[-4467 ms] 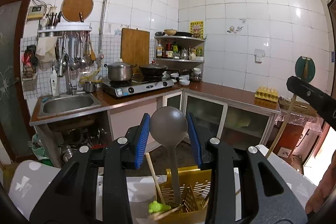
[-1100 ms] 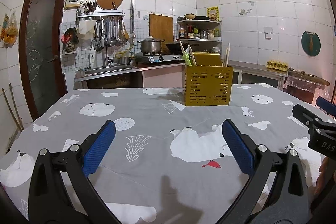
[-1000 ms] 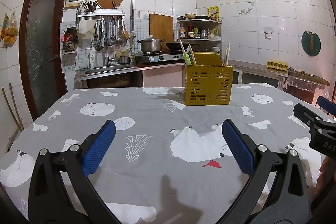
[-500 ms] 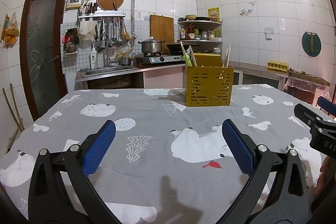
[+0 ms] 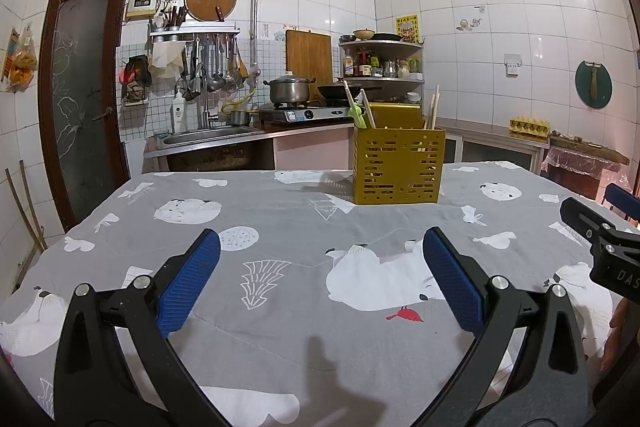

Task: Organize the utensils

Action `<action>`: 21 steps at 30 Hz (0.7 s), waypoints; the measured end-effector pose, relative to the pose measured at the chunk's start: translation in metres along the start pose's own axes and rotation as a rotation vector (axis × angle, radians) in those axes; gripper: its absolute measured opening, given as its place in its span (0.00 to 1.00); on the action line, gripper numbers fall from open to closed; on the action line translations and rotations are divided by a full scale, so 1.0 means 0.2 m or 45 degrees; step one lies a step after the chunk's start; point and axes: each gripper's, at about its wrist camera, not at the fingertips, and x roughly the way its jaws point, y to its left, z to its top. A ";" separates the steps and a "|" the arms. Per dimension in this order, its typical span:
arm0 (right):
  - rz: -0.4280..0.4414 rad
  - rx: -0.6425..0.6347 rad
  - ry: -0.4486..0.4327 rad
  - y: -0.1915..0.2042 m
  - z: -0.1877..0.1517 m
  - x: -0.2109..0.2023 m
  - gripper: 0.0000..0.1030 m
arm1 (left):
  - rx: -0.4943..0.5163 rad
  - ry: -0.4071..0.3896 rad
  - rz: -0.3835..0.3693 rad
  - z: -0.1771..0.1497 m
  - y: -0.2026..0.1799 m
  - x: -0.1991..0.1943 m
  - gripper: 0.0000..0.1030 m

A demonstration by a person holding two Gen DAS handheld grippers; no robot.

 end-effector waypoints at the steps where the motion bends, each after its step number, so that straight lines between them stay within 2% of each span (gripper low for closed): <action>1: 0.000 0.000 0.000 0.00 0.00 0.00 0.96 | -0.001 0.001 0.000 0.00 0.00 0.00 0.95; 21: -0.001 0.000 -0.003 0.00 0.00 0.00 0.96 | 0.009 -0.020 0.003 0.02 -0.02 -0.02 0.95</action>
